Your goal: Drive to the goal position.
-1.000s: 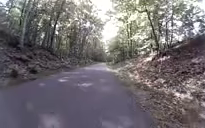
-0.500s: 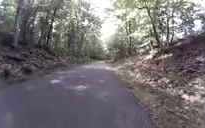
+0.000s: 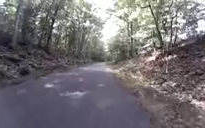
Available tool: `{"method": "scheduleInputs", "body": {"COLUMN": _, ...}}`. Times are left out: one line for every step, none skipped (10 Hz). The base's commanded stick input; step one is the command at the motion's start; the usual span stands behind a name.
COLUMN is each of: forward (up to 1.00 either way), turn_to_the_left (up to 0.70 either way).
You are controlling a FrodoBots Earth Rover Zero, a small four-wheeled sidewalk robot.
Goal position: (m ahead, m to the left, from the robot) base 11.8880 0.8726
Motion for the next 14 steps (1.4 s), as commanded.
{"method": "scheduleInputs", "body": {"forward": 0.70, "turn_to_the_left": 0.00}}
{"method": "scheduleInputs", "body": {"forward": 0.70, "turn_to_the_left": 0.00}}
{"method": "scheduleInputs", "body": {"forward": 0.70, "turn_to_the_left": 0.00}}
{"method": "scheduleInputs", "body": {"forward": 0.70, "turn_to_the_left": 0.00}}
{"method": "scheduleInputs", "body": {"forward": 0.70, "turn_to_the_left": 0.00}}
{"method": "scheduleInputs", "body": {"forward": 0.70, "turn_to_the_left": 0.00}}
{"method": "scheduleInputs", "body": {"forward": 0.70, "turn_to_the_left": 0.00}}
{"method": "scheduleInputs", "body": {"forward": 0.70, "turn_to_the_left": 0.00}}
{"method": "scheduleInputs", "body": {"forward": 0.70, "turn_to_the_left": 0.00}}
{"method": "scheduleInputs", "body": {"forward": 0.70, "turn_to_the_left": 0.00}}
{"method": "scheduleInputs", "body": {"forward": 0.70, "turn_to_the_left": 0.00}}
{"method": "scheduleInputs", "body": {"forward": 0.70, "turn_to_the_left": 0.00}}
{"method": "scheduleInputs", "body": {"forward": 0.70, "turn_to_the_left": 0.00}}
{"method": "scheduleInputs", "body": {"forward": 0.70, "turn_to_the_left": 0.00}}
